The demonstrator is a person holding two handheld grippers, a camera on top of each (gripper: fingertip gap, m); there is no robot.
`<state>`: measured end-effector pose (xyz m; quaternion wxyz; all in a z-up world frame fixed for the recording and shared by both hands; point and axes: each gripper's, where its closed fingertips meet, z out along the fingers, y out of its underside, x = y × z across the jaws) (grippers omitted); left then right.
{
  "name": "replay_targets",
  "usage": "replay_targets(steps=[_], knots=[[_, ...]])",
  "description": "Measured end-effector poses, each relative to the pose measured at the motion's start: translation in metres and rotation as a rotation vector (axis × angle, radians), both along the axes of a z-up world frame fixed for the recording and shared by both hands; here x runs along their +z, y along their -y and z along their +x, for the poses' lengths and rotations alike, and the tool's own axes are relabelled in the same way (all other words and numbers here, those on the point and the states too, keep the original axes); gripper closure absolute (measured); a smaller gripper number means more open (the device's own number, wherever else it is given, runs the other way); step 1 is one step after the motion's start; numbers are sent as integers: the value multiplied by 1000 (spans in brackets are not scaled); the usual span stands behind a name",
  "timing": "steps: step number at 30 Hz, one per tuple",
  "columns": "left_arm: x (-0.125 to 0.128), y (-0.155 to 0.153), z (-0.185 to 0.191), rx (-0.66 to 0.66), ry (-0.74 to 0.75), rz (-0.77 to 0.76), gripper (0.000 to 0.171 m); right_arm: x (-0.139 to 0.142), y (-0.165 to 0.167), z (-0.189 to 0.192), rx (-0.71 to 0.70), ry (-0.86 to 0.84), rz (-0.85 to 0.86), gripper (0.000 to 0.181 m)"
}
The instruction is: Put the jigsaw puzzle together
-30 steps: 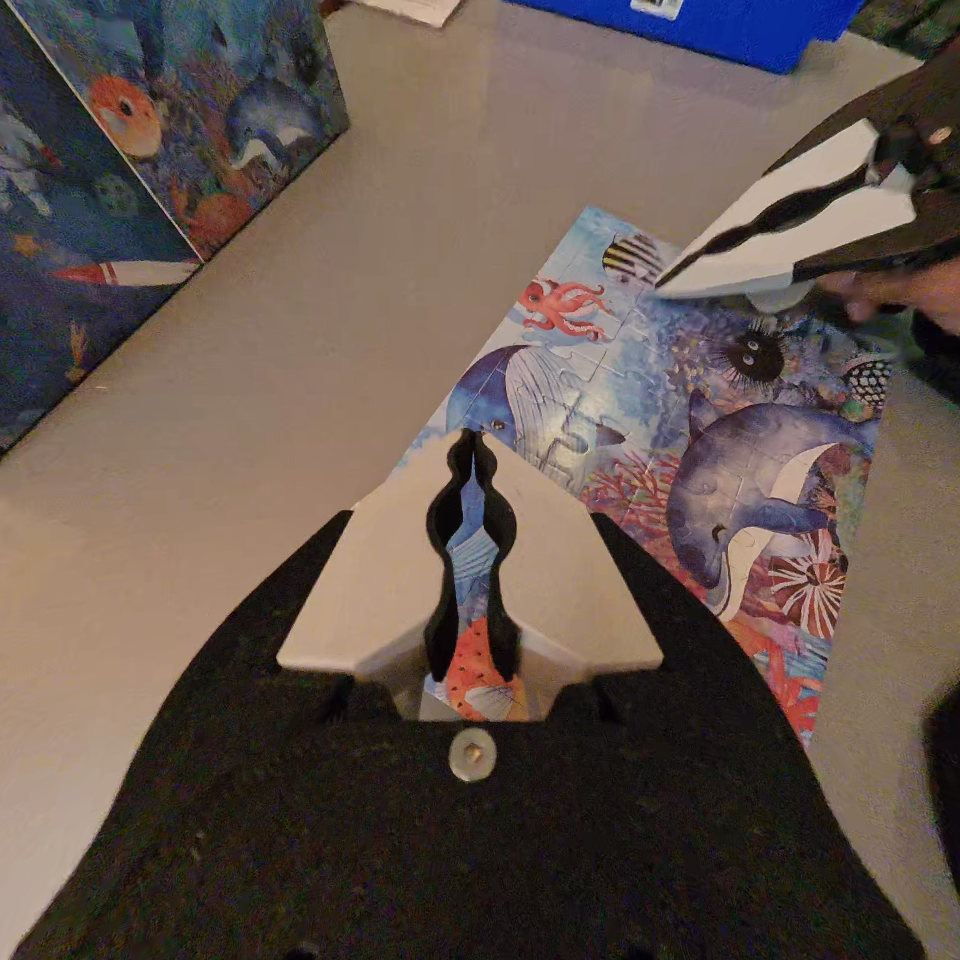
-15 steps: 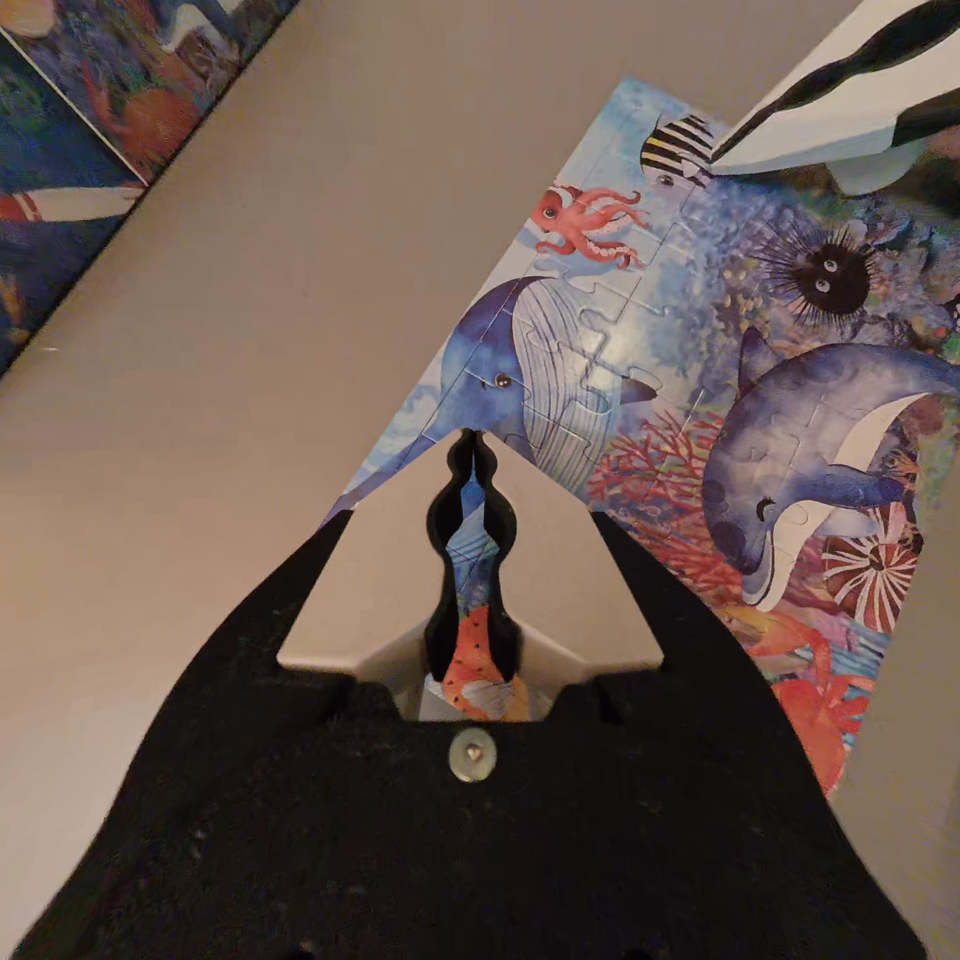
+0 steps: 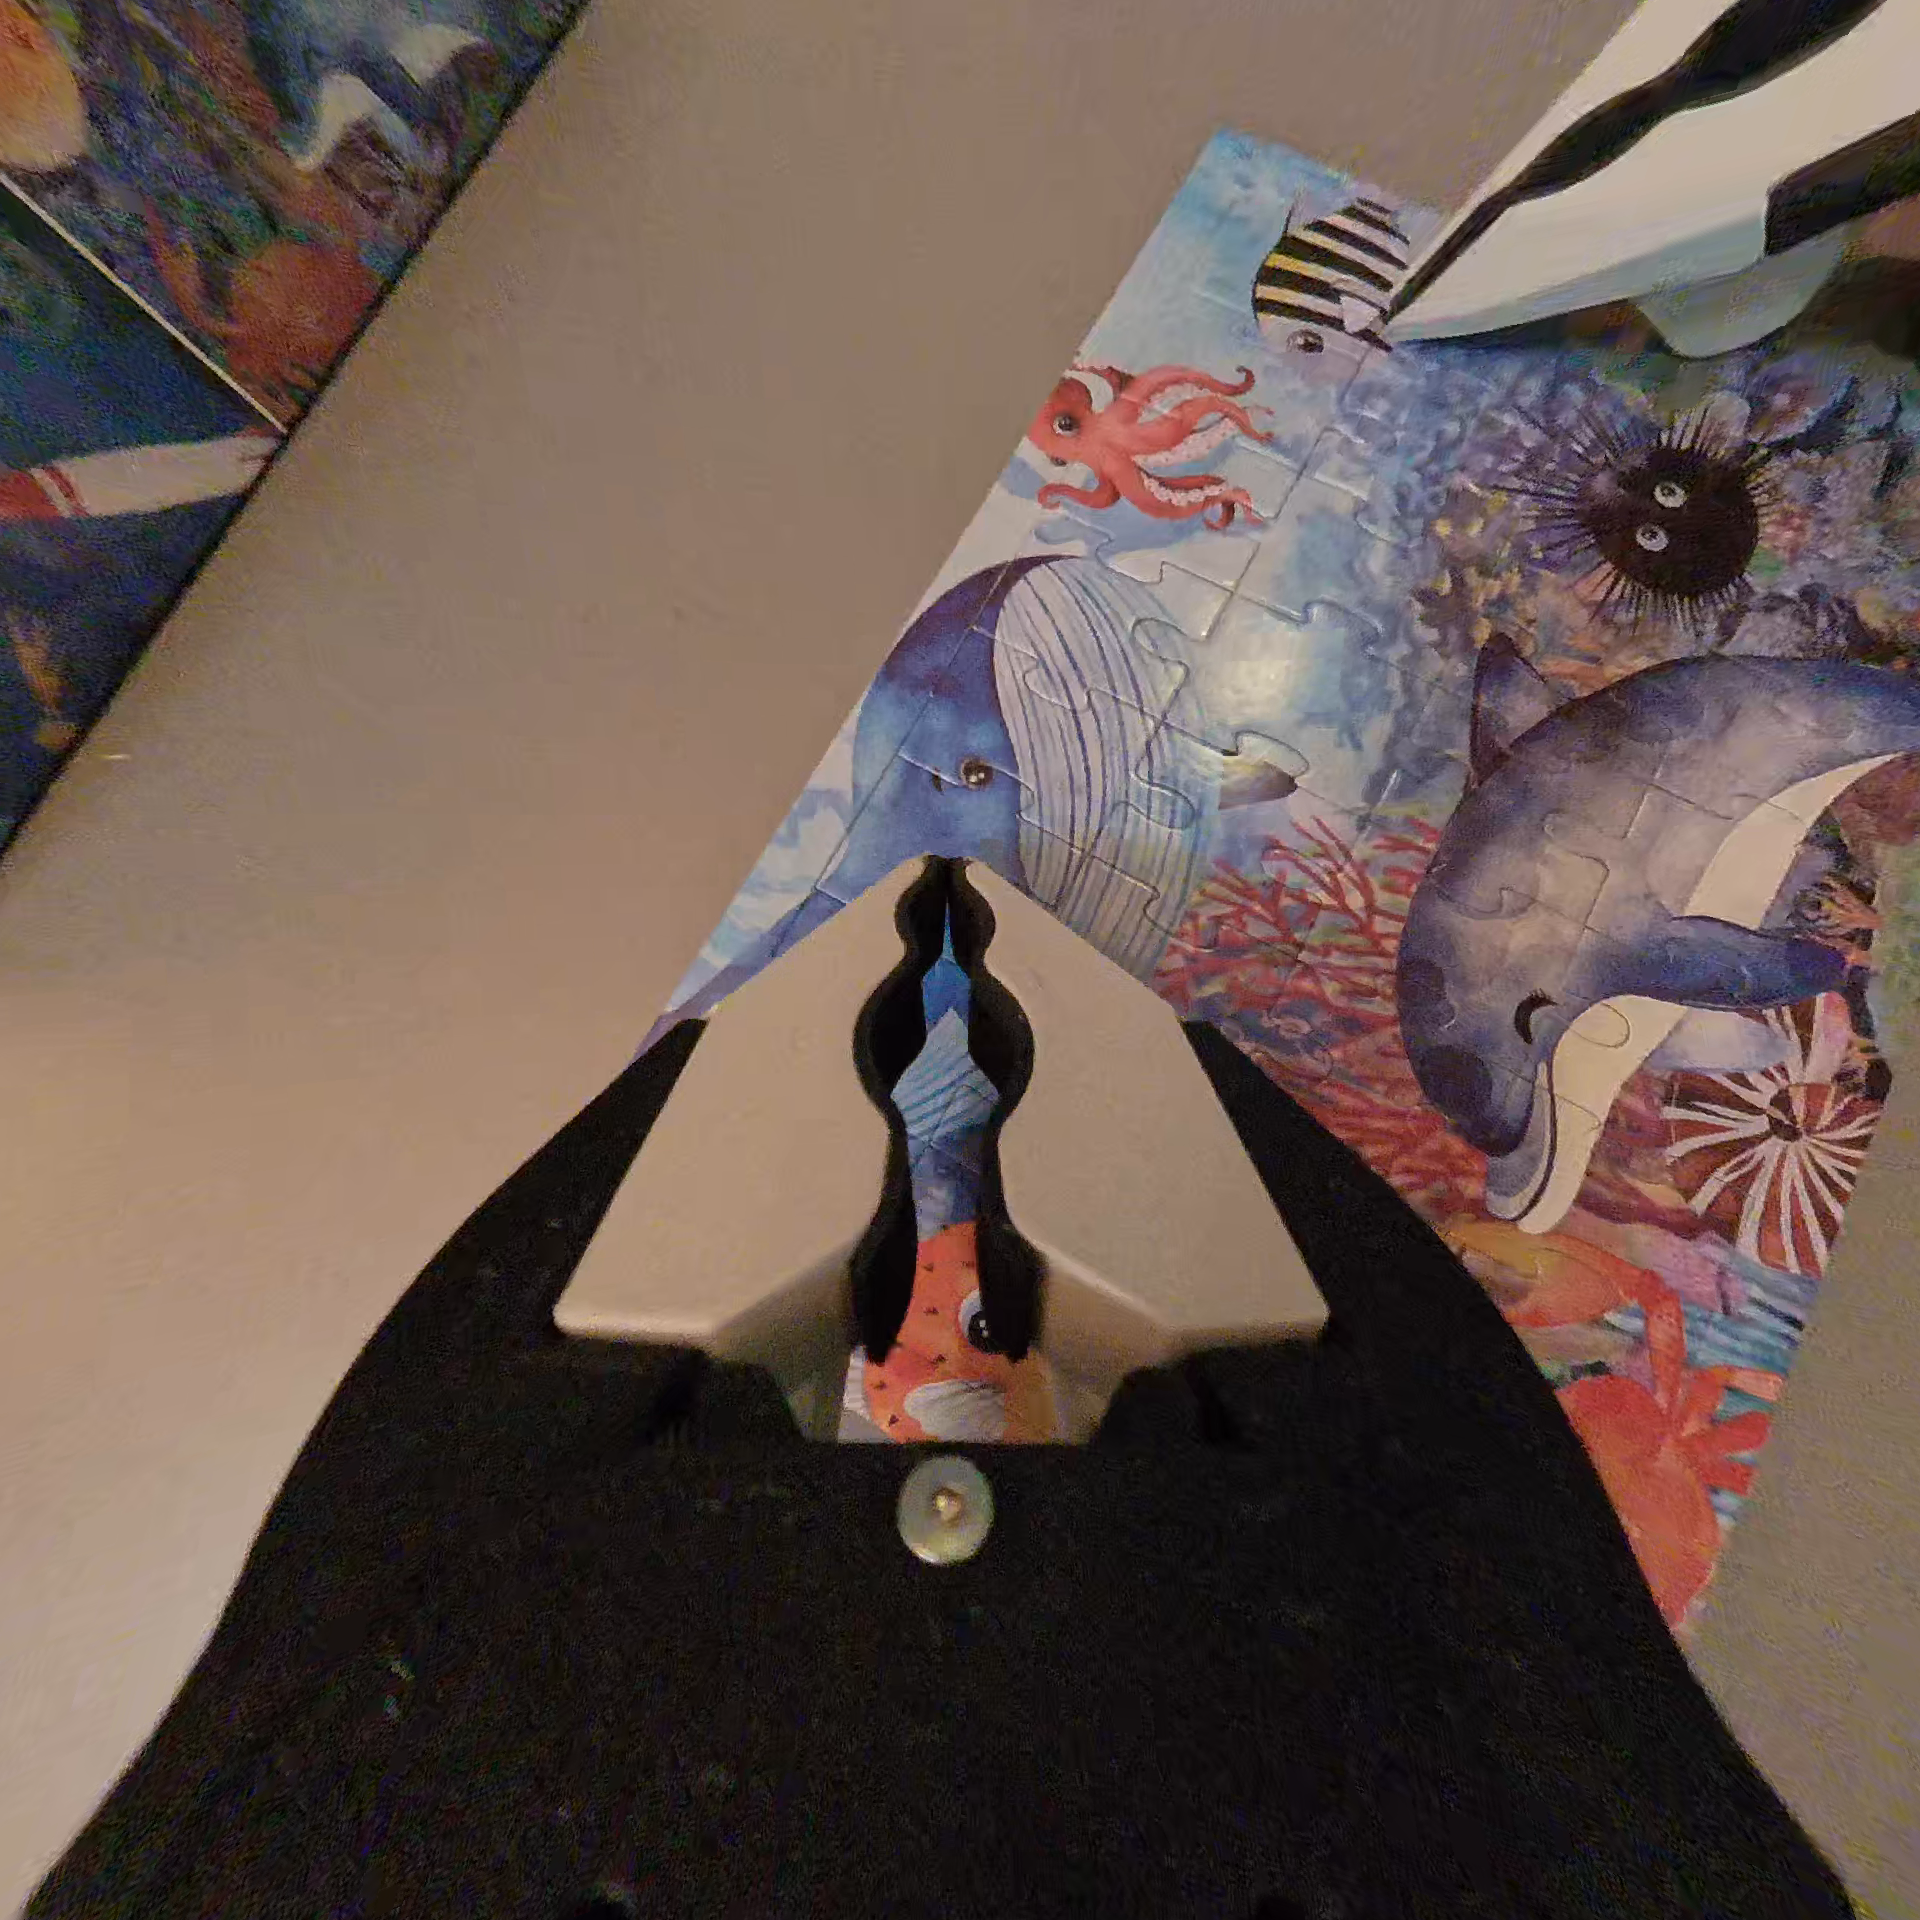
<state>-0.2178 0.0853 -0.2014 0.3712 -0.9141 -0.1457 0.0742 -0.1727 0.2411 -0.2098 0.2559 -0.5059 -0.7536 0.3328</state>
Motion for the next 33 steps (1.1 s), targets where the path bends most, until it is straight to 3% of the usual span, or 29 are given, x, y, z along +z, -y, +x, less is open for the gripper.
replay_targets(steps=[2, 4, 7, 10, 13, 17, 20, 25, 33], knots=[[0, 0, 2, -6, 5, 0, 171, 15, 1, -1, -2, -65, -16, 181], [-17, 3, 7, -26, 70, -69, 170, 22, 3, 0, 16, -101, -40, 181], [-5, -1, 5, -24, 32, -10, 171, 0, 3, 6, 37, 14, -36, 181], [-2, -3, 7, -38, 28, 5, 171, 14, 3, 5, 36, -62, -39, 181], [-11, -4, 15, -60, 106, -11, 171, 0, 6, 8, 53, 18, -49, 181], [4, -4, 7, -41, 9, 26, 171, -1, 8, 9, 61, 21, -41, 181], [-16, 1, 9, -36, 65, -69, 168, -1, 8, 9, 60, 26, -44, 181], [12, 0, -1, 5, -11, 47, 171, -1, 8, 8, 59, 28, -49, 181], [28, 29, -29, 122, -99, 89, 171, -1, 8, 8, 58, 31, -55, 181]])
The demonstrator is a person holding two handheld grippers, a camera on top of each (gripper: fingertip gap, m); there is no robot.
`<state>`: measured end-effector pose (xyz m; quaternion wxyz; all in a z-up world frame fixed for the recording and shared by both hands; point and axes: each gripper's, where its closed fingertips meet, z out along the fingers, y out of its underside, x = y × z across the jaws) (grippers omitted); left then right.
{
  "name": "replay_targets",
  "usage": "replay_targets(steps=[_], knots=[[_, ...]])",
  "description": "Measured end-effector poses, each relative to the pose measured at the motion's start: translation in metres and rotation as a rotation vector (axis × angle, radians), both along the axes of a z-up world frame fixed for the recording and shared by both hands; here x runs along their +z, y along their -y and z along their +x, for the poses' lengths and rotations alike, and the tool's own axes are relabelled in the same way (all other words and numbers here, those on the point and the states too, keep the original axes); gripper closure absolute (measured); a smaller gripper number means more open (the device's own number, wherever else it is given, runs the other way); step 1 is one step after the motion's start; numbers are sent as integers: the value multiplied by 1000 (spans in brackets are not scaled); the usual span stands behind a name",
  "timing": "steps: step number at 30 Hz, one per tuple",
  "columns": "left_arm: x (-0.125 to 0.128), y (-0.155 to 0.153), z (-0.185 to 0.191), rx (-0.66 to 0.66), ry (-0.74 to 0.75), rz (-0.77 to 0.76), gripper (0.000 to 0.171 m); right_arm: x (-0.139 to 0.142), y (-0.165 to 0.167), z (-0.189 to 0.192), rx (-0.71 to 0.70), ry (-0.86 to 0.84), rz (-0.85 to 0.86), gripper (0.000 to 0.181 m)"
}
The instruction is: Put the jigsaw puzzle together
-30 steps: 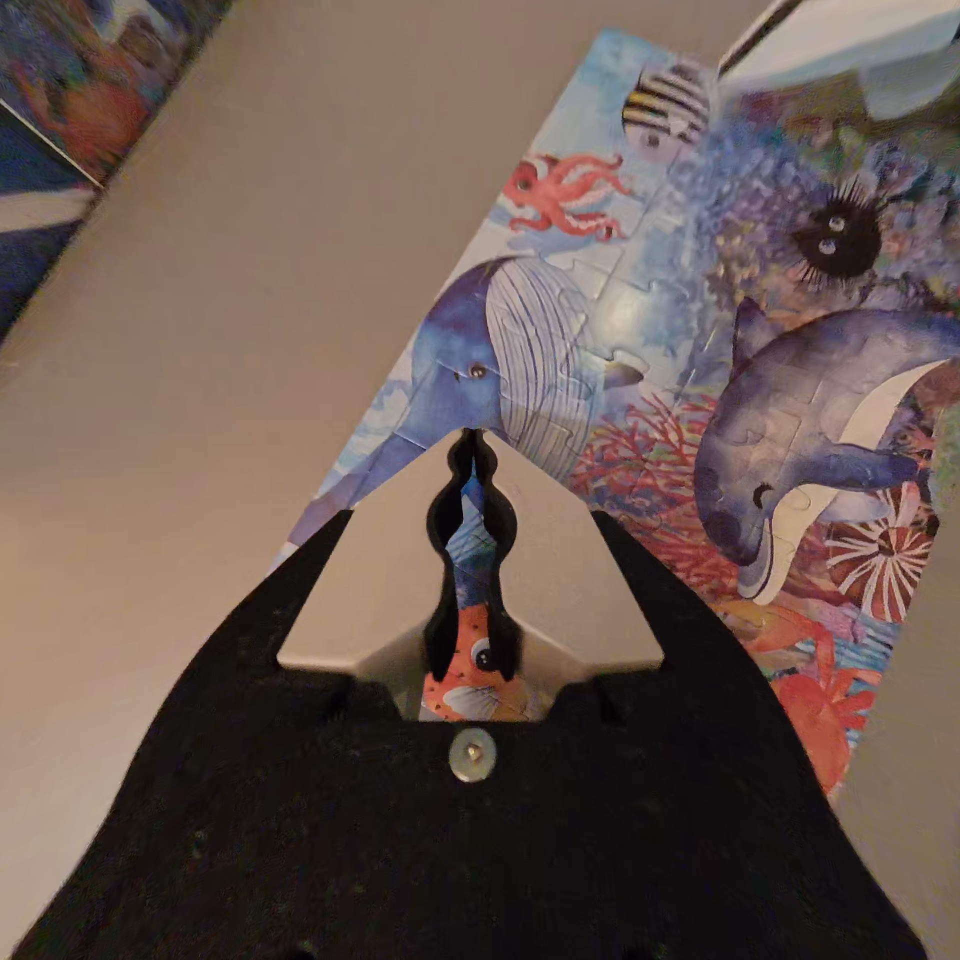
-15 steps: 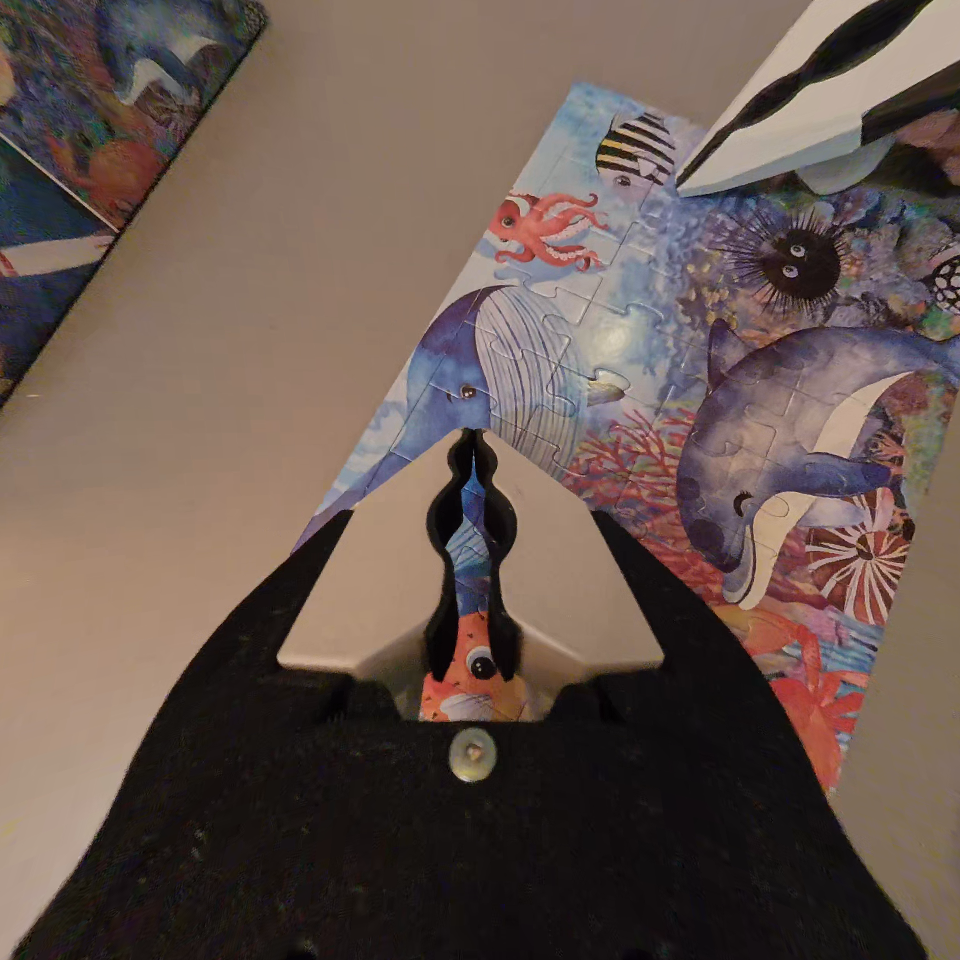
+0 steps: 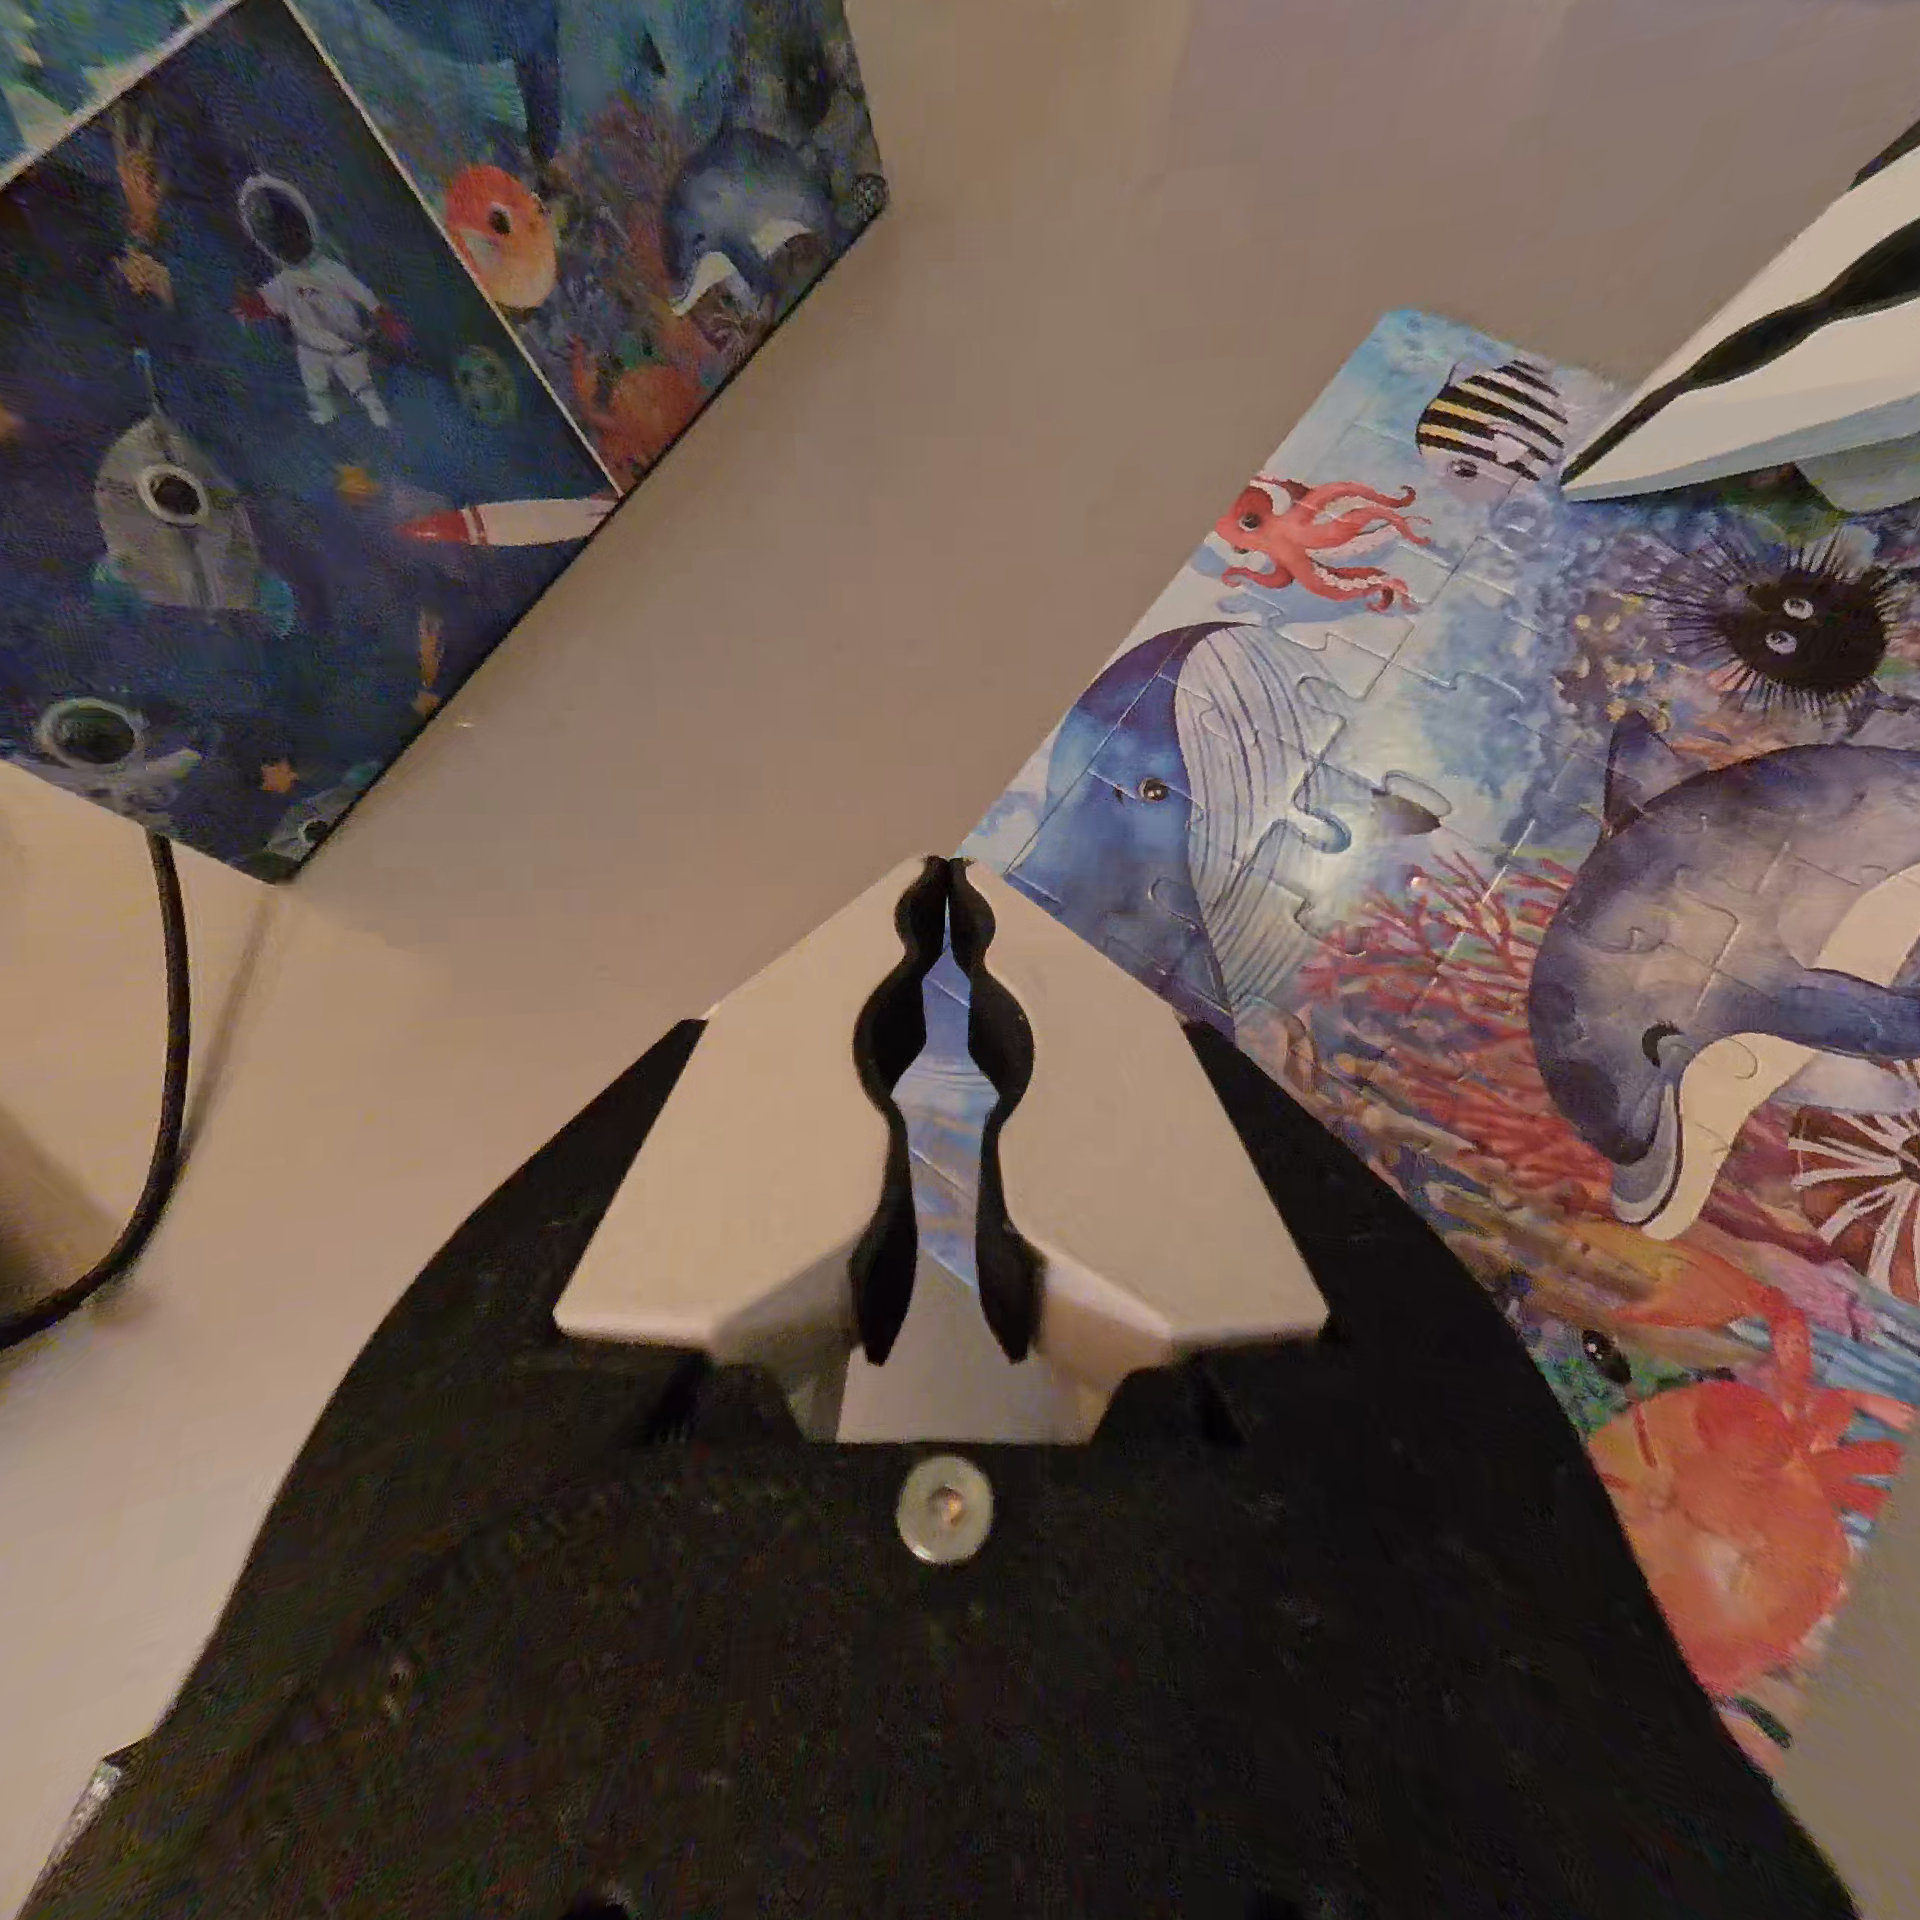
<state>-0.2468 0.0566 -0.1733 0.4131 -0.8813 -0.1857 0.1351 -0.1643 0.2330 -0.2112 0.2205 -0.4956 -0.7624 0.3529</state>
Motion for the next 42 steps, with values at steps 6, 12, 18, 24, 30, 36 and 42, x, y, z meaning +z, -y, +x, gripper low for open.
replay_targets(steps=[6, 12, 18, 24, 30, 36, 42], knots=[[-8, 32, 16, -21, -32, -52, 171, 0, 1, 0, 9, -23, 48, 181], [-17, 56, 55, -72, -20, 0, 171, 18, 41, 1, 129, -127, 67, 181], [-41, 46, 81, -203, -2, -96, 171, 9, 192, 50, 606, 37, -91, 181], [-43, 48, 80, -174, 159, -42, 171, 0, 218, 47, 724, 67, 16, 181], [-43, 56, 82, -145, 156, -41, 171, 1, 30, -57, 97, 43, 209, 181], [-43, 55, 82, -146, 109, -61, 171, 13, 118, -19, 275, -3, 136, 181], [-43, 56, 82, -145, 124, -56, 171, 2, 132, -2, 304, -75, 208, 181]])
